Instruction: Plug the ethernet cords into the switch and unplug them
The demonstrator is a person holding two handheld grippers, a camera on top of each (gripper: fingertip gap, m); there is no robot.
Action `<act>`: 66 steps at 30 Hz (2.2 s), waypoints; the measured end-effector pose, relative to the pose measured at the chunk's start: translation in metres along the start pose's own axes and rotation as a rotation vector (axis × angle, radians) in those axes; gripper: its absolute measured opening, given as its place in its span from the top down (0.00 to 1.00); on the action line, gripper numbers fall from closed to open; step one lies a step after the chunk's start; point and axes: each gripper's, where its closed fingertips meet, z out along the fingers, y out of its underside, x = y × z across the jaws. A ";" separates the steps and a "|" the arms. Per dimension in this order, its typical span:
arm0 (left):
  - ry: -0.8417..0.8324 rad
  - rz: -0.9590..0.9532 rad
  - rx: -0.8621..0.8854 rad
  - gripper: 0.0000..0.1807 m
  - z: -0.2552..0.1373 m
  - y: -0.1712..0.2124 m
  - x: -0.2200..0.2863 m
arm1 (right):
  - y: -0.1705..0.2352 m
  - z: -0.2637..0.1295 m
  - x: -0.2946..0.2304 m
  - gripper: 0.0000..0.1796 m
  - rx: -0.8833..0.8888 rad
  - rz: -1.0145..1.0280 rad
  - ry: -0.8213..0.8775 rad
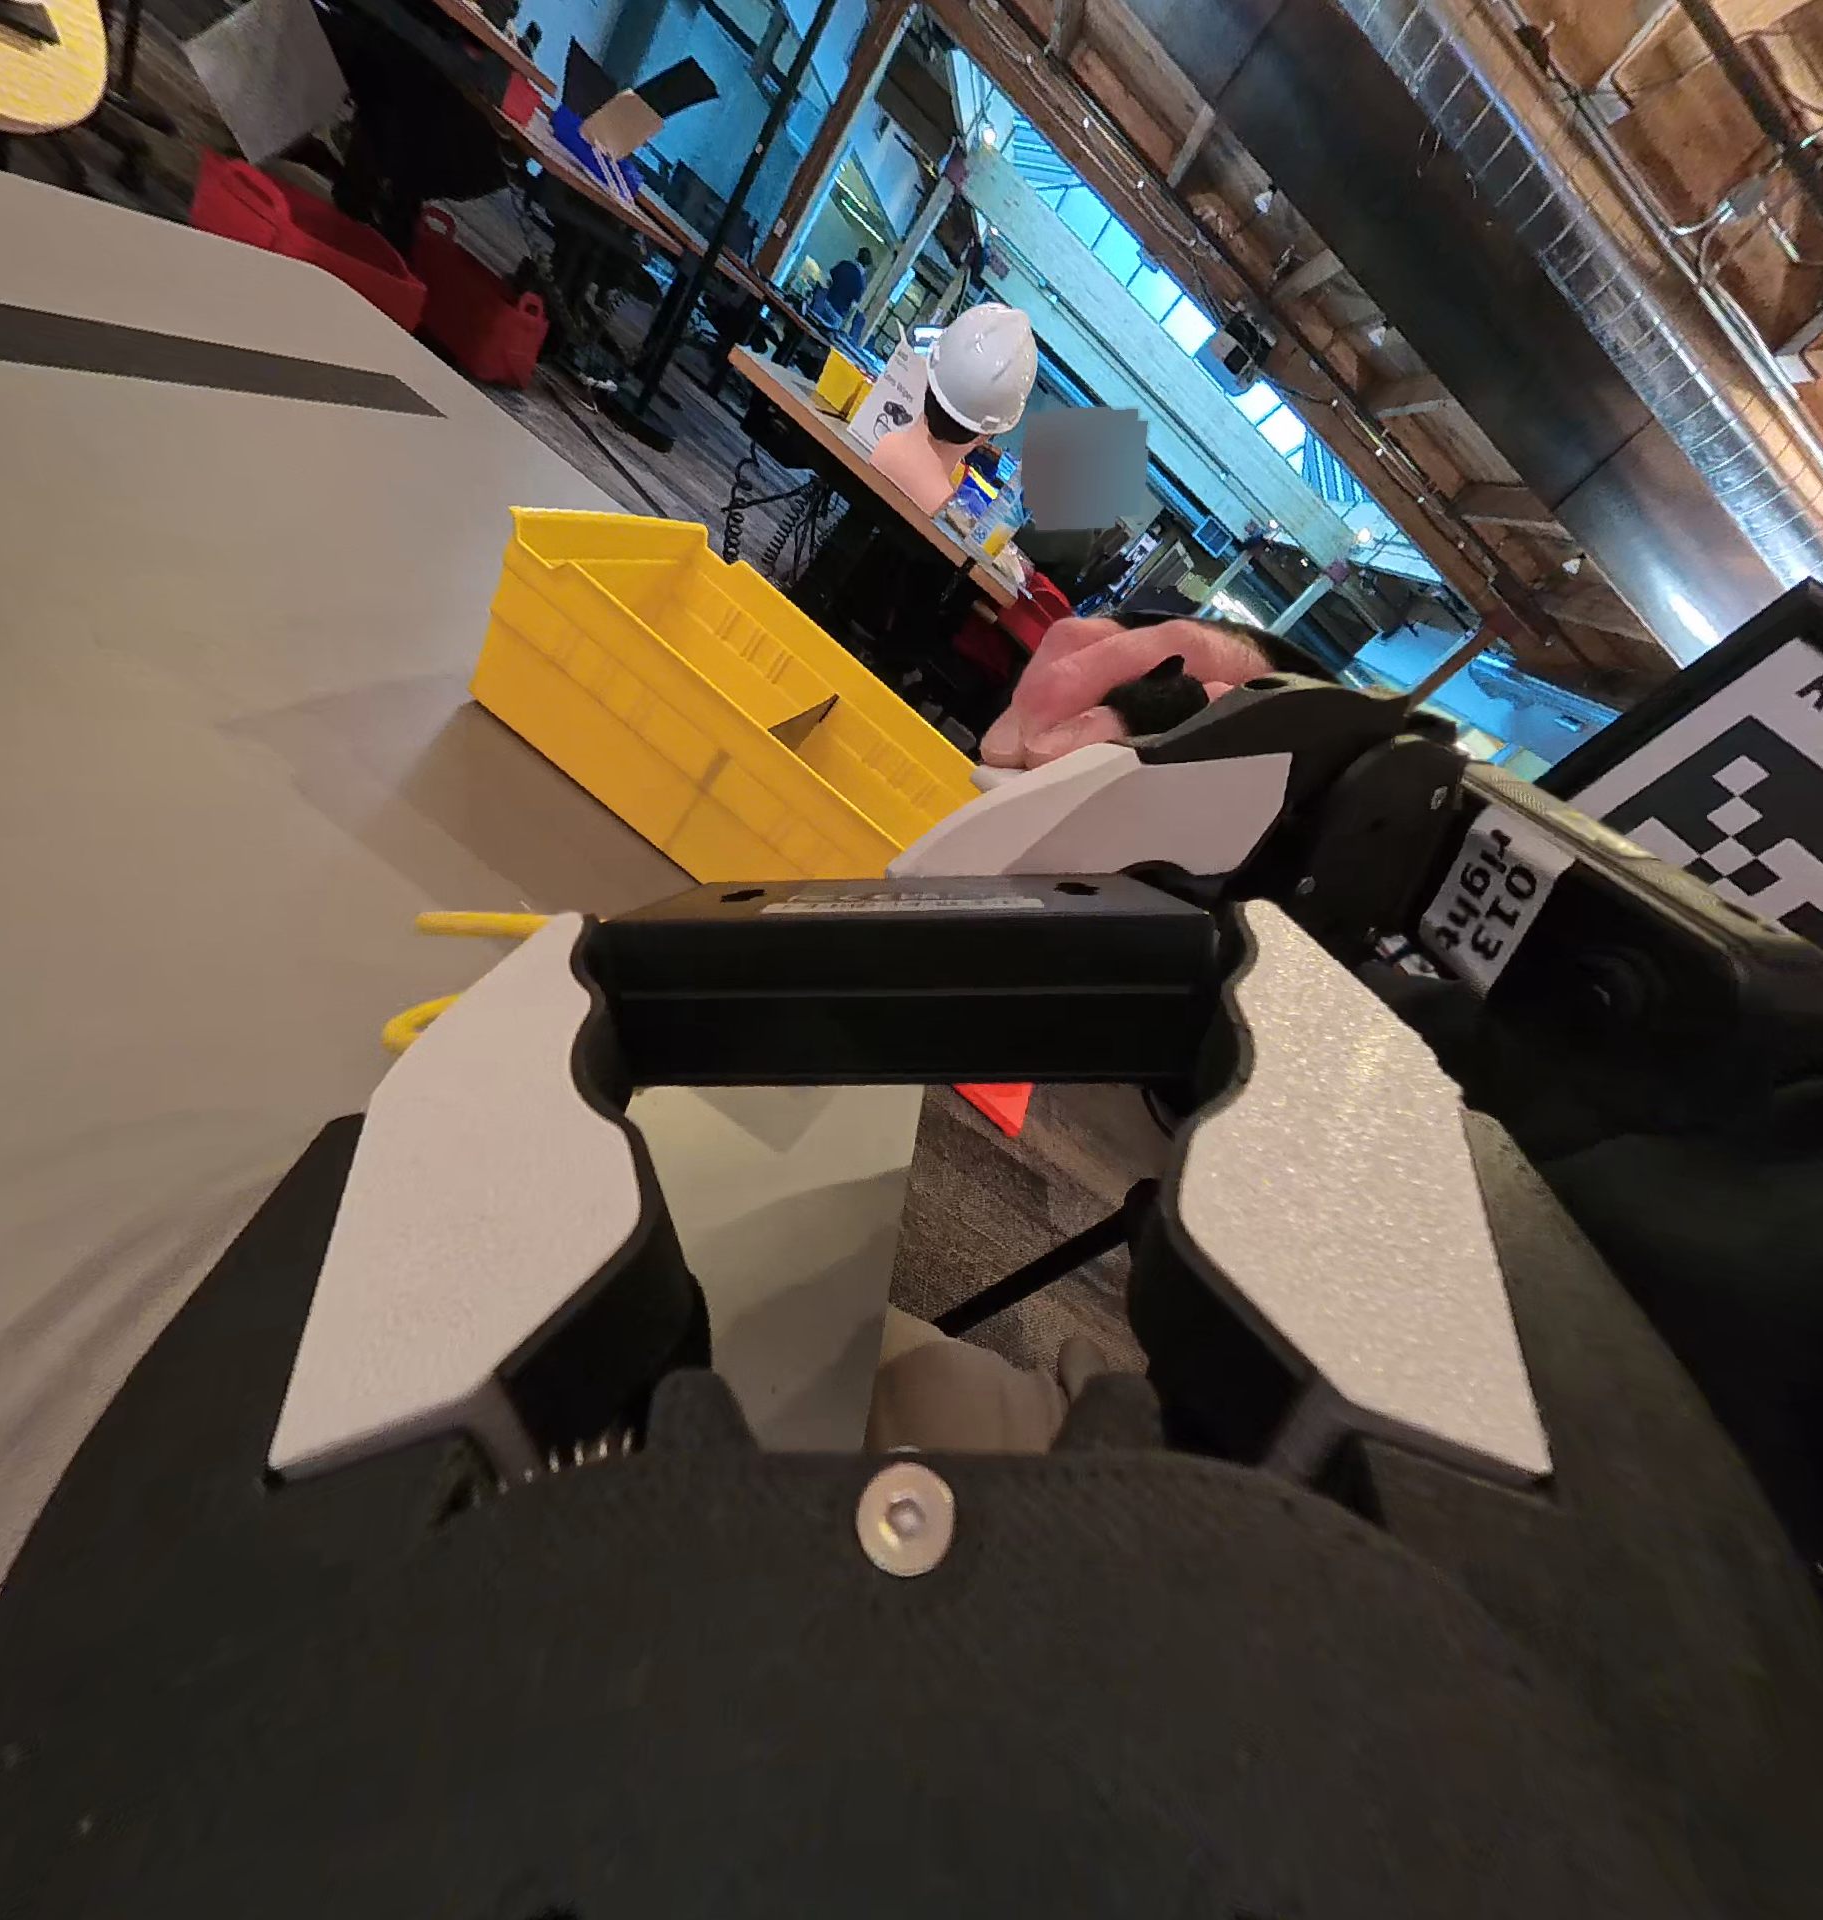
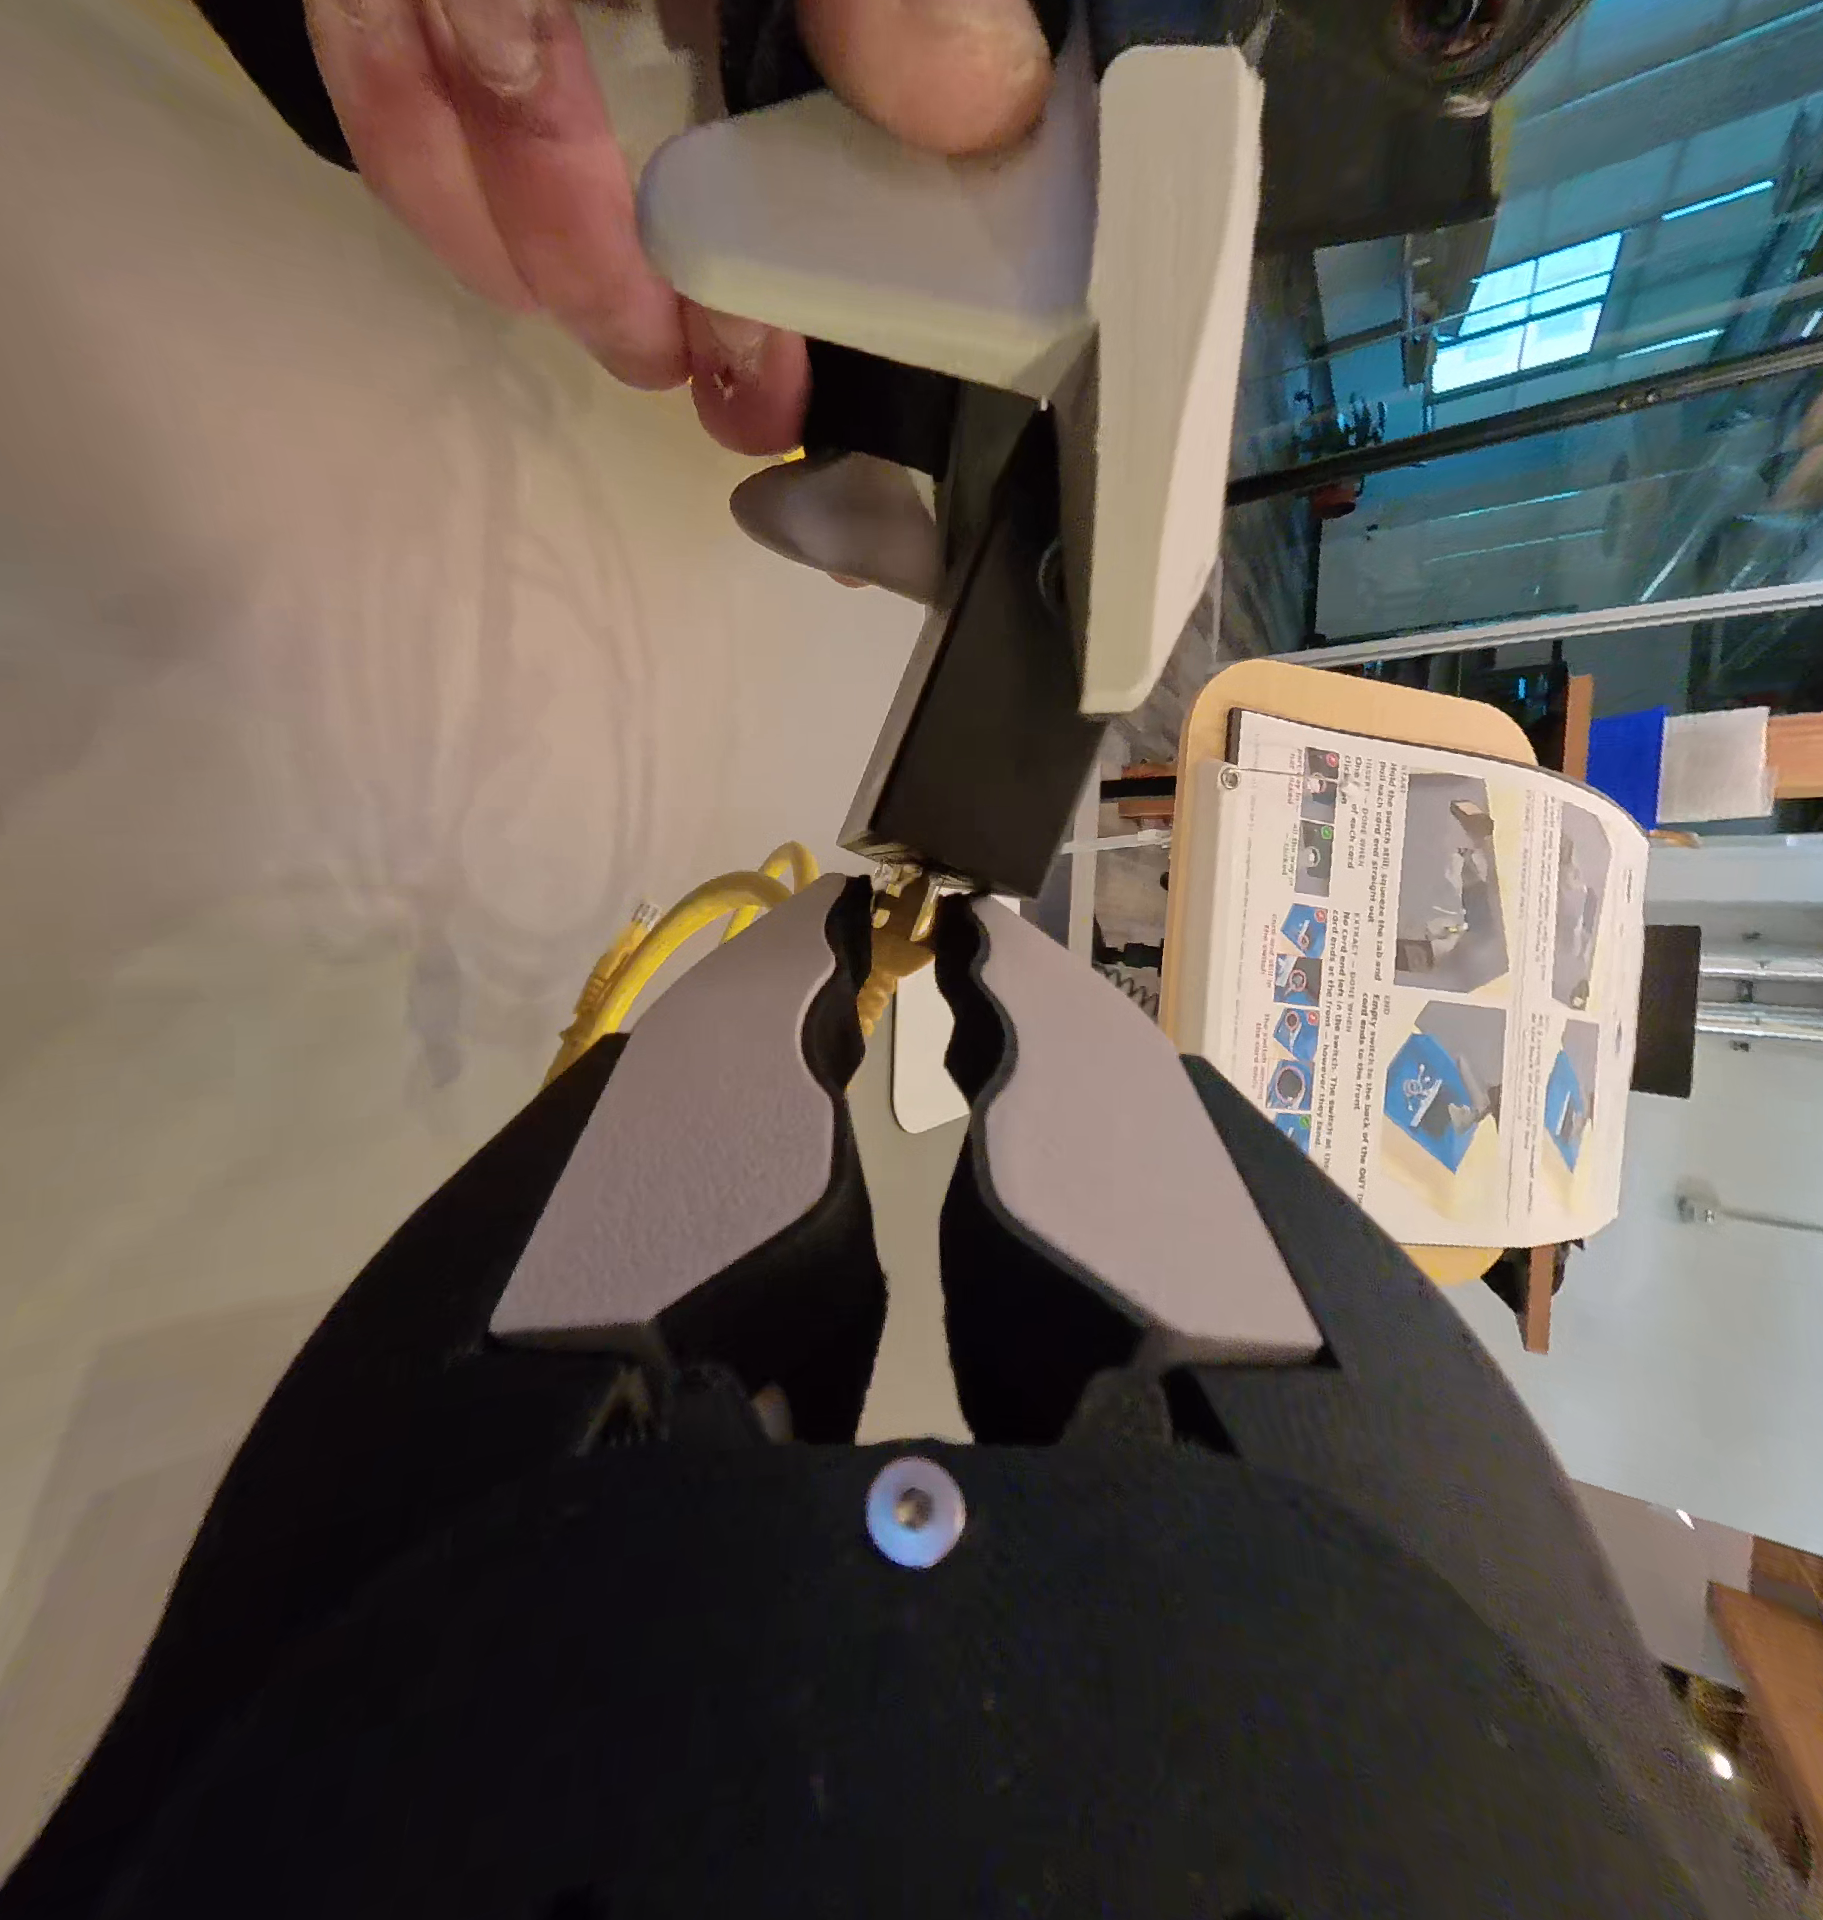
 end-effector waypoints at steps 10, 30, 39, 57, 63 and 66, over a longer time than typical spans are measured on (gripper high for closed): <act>-0.031 0.066 0.066 0.42 -0.001 -0.013 0.011 | 0.000 -0.008 0.015 0.93 0.005 0.147 0.090; 0.093 -0.050 0.102 0.42 -0.003 -0.018 0.021 | -0.016 -0.020 0.008 0.93 0.185 0.253 0.018; 0.076 -0.049 0.091 0.42 0.000 -0.014 0.018 | -0.011 -0.019 0.005 0.93 0.073 0.180 0.016; 0.085 0.008 0.109 0.43 -0.003 -0.023 0.030 | -0.012 -0.029 0.028 0.94 0.133 0.242 0.002; -0.126 0.149 0.130 0.43 -0.002 -0.024 0.025 | -0.004 -0.020 0.031 0.93 -0.057 0.153 0.087; -0.179 0.217 0.119 0.43 -0.003 -0.024 0.027 | -0.004 -0.018 0.029 0.93 -0.057 0.147 0.081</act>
